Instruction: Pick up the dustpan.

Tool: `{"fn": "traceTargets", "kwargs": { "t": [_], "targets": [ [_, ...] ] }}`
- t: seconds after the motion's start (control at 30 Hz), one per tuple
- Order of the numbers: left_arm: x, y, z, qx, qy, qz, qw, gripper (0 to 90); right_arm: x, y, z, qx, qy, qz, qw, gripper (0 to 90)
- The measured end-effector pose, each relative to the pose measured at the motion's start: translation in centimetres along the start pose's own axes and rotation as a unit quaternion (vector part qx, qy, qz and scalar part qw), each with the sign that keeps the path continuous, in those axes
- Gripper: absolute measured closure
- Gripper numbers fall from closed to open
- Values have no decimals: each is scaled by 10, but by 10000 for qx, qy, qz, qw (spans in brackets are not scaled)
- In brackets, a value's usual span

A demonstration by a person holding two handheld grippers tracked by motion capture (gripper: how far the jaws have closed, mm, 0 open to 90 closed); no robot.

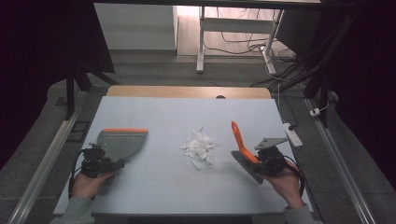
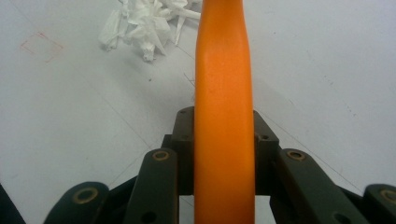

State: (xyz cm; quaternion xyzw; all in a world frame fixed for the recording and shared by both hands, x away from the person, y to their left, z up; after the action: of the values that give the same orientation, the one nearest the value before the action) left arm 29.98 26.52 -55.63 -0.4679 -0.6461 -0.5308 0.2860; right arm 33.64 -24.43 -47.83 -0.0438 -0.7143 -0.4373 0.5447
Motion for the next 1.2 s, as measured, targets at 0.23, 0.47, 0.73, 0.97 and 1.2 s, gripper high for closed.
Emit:
{"fn": "traceTargets", "kwargs": {
  "t": [0.23,0.47,0.73,0.97,1.2],
  "targets": [
    [-4,1,3,129,-132,-73,9998,407,0,0,-1,0,-13,-6,10000,702],
    [-5,1,4,219,-346,-123,9991,519,1,0,-1,-31,-1,8,10000,702],
    [-4,1,7,283,-409,-170,9986,607,1,0,-1,-14,-4,12,10000,702],
    [-4,1,7,299,-374,-207,9986,612,0,-1,-1,-23,15,52,10000,702],
    [-3,1,8,250,-370,-252,9987,615,-1,-1,0,-5,33,66,10000,702]
  ]
}}
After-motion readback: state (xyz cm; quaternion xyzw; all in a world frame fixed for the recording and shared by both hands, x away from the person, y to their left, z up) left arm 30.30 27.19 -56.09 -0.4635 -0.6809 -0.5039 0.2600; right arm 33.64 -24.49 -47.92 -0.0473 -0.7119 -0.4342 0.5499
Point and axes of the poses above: each handheld gripper's, and its own axes: x roughly backward along the jaws, y roughly out of its top, z roughly to its left, the point moved 4 cm from there along -x, roughly forward along the jaws, and after that the axes turned 3 degrees about z, right-handed, at the moved point
